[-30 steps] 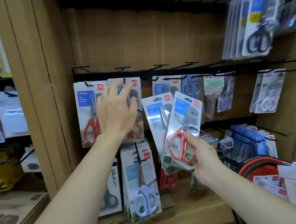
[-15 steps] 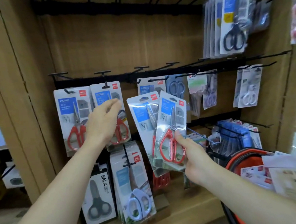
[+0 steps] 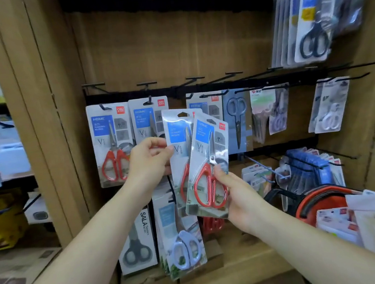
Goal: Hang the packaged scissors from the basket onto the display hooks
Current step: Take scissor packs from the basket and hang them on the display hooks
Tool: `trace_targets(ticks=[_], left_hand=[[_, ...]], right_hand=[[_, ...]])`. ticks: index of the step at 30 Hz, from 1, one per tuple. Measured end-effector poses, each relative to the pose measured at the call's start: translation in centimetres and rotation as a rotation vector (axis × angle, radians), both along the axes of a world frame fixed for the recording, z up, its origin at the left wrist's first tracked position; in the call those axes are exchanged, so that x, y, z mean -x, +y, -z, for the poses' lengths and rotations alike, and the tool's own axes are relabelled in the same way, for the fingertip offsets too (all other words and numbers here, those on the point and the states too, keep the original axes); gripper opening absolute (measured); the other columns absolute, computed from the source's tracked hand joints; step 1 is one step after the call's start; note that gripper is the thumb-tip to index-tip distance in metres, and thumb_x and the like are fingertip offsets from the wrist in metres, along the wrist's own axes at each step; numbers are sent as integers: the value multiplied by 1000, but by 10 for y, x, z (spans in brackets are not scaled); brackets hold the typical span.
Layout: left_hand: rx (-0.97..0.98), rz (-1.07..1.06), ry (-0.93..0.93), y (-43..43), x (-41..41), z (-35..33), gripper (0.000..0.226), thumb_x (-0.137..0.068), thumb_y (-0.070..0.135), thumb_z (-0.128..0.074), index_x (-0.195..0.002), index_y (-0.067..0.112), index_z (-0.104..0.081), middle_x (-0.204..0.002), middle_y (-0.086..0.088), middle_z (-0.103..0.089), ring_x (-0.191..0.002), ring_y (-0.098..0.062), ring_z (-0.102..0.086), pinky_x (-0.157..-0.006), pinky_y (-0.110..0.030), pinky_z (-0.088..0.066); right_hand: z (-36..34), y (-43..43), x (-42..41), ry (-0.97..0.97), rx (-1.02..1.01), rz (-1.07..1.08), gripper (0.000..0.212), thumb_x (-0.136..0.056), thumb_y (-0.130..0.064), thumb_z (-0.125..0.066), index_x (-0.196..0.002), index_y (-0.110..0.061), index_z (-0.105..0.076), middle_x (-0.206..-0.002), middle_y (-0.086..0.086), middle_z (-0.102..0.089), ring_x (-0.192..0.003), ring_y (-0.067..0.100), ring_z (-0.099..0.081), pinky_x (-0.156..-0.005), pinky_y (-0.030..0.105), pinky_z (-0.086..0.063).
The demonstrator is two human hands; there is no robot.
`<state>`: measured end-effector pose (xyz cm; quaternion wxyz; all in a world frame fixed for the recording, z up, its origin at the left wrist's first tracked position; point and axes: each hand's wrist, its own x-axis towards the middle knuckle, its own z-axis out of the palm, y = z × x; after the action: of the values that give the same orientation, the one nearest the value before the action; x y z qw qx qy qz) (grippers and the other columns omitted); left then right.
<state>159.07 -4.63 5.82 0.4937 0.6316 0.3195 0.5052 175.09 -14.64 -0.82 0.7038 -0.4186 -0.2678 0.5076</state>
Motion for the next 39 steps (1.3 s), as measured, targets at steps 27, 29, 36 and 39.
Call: trace_targets(ticks=[27,29,36,39], left_hand=[[-581,-788,212,40,11,8,27,-98,25,-68,-123,22,-60,-114,4,-69,-102,-13,-66,-73,-27,-47],[-784,-864,336,45,10,17,38,-95,20,-72,-131,19,-61,-120,-5,-66,-105,-21,-63,-70,-29,-48],[-925,-879,861,66,0,17,58,-96,35,-65,-152,28,-49,-157,-12,-41,-139,-37,-35,-110,-52,-36],[-832,-868,948,75,-1,14,65,-100,42,-56,-160,36,-31,-161,-10,-30,-143,-36,-26,-112,-53,-28]], right_hand=[[1,11,8,-266,59,137,31,-94,-30,-72,-117,-9,-68,-104,12,-79,-97,32,-77,-95,56,-58],[3,12,5,-277,66,145,29,-96,-29,-71,-116,-9,-69,-103,12,-79,-96,31,-77,-96,55,-58],[8,15,-1,-334,76,160,25,-96,-27,-71,-114,-10,-69,-102,12,-79,-94,31,-77,-96,56,-57],[9,15,-2,-381,86,161,26,-95,-27,-72,-115,-10,-69,-101,11,-80,-94,29,-78,-95,55,-58]])
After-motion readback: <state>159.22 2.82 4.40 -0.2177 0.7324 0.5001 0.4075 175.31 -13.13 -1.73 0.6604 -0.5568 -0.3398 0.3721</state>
